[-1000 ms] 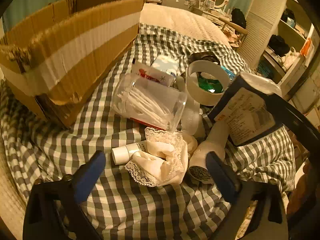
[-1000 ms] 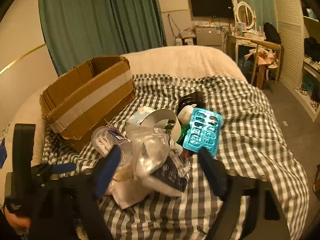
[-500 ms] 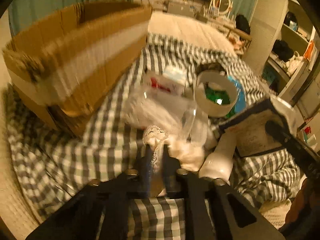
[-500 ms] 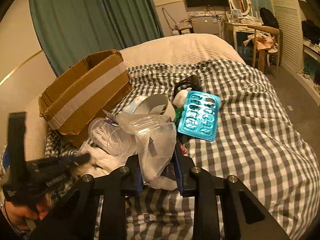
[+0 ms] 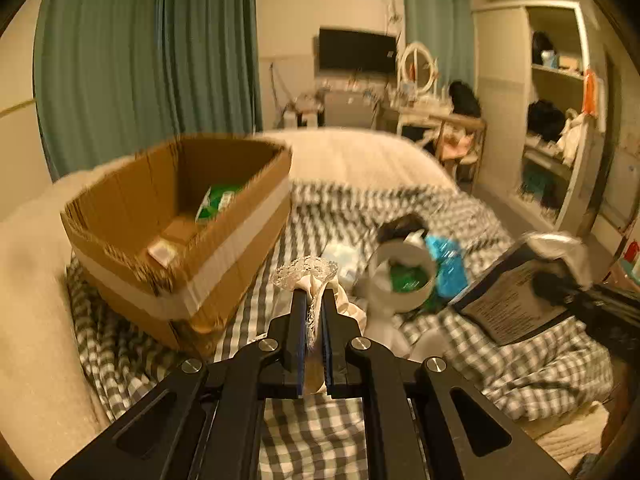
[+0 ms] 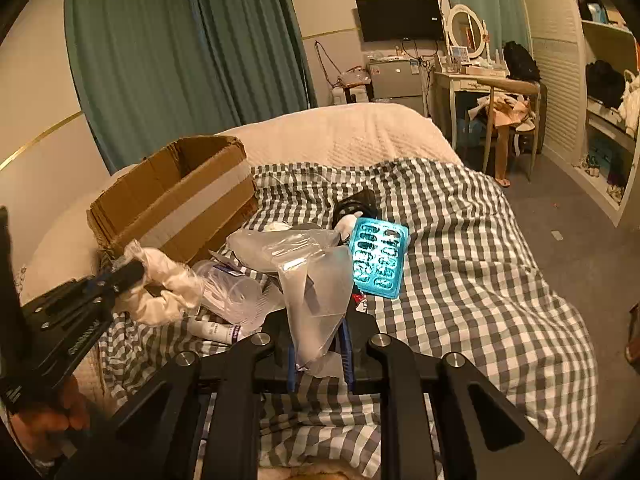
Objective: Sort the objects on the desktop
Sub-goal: 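Grasp the plastic bag with the right tool while the left grasps the lace cloth, then carry the bag and lace cloth into the cardboard box and release both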
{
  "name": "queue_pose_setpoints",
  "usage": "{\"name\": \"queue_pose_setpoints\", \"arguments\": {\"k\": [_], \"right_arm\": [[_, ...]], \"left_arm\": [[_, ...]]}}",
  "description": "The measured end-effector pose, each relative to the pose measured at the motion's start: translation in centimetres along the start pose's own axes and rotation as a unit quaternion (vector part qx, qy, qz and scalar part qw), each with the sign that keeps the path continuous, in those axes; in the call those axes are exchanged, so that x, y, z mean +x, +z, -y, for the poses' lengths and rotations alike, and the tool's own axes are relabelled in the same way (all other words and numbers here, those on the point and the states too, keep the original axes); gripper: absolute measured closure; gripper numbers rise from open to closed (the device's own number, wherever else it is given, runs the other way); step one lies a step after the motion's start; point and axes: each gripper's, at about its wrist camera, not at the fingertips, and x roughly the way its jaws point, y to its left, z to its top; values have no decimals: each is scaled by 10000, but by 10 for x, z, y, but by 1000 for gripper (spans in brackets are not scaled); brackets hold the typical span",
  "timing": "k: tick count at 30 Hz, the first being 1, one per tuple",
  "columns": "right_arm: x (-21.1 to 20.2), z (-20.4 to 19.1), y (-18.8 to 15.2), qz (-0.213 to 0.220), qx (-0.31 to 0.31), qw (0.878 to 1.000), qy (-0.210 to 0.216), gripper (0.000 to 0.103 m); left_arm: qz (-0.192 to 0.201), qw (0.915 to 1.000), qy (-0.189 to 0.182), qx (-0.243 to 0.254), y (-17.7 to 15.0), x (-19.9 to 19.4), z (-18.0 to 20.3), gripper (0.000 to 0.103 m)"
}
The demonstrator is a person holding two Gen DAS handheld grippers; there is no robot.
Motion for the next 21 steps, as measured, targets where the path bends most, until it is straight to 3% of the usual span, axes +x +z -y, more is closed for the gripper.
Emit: {"name": "queue_pose_setpoints", "arguments": {"k": [6,9,16,21], "right_arm": [[-22,-36,22,211,-372,9991,47,88],[-31,-58,39,323,-557,9978,160,88],[-39,-109,90,668,-974,9925,302,88],[-9,-149,128,761,-912,9897,800,88]], "left_arm": [[132,9996,-144,-201,13,-14,-10,96],[377,9978,-154,-523,35,-18,-30,96],[1110,9839,61,-1400,92,-28,-87,96],[1175,9732,341,-1945,123,-11,-135,96]]}}
